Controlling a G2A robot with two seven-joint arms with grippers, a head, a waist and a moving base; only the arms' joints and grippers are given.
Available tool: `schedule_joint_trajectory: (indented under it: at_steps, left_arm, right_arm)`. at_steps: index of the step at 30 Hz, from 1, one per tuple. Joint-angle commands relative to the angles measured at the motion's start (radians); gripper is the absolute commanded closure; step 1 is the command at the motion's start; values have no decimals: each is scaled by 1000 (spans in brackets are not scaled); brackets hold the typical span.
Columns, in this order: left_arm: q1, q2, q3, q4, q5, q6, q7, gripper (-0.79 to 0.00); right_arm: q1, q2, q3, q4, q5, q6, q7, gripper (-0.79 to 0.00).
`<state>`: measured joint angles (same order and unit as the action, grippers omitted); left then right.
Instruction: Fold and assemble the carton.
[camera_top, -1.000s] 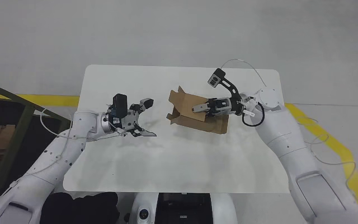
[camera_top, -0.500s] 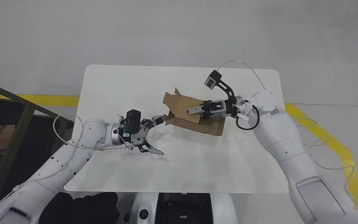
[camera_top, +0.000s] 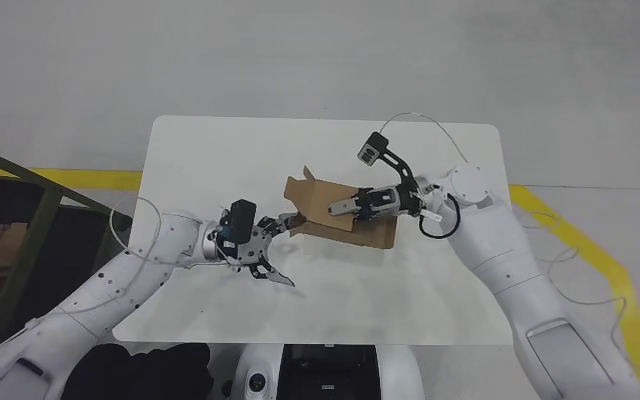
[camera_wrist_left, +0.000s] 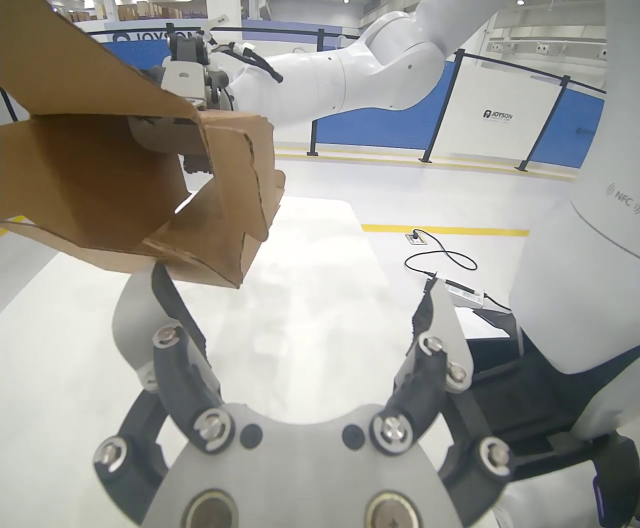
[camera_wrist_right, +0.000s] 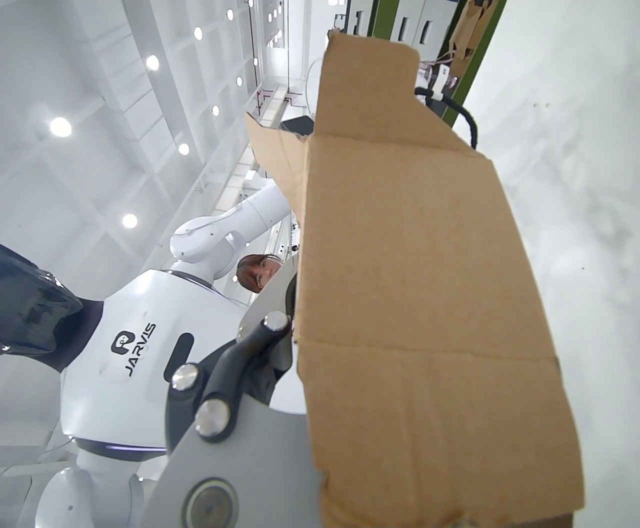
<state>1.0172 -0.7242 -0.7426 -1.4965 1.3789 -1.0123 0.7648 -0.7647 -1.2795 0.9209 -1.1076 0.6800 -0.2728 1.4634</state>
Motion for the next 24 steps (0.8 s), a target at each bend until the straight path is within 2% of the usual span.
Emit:
schedule_joint_trajectory:
  at_steps: [1, 18, 24]
  left_arm:
    - [-13, 3, 14, 0, 13, 0, 19, -785]
    - [-40, 7, 21, -16, -7, 0, 43, -785]
    - [-59, -2, 28, 5, -63, 0, 43, -785]
  right_arm:
    - [0, -2, -4, -2, 1, 1, -1, 0]
    - [8, -19, -33, 13, 13, -10, 17, 0]
    - [5, -22, -36, 7, 17, -10, 26, 0]
